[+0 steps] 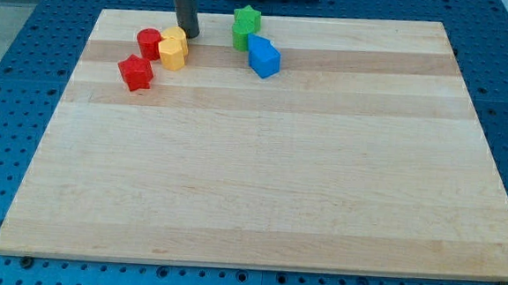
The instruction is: Push the yellow heart above red star
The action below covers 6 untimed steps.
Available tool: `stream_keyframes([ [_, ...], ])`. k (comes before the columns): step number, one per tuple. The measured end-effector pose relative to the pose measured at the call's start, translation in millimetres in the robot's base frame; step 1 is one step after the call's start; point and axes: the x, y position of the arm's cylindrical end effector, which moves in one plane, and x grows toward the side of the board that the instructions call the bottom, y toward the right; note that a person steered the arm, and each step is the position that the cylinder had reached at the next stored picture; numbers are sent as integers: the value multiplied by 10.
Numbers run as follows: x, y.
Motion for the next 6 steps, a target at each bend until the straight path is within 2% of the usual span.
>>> stream_keyframes([
  [2,211,-132],
  [4,524,-545],
  [6,621,-609],
])
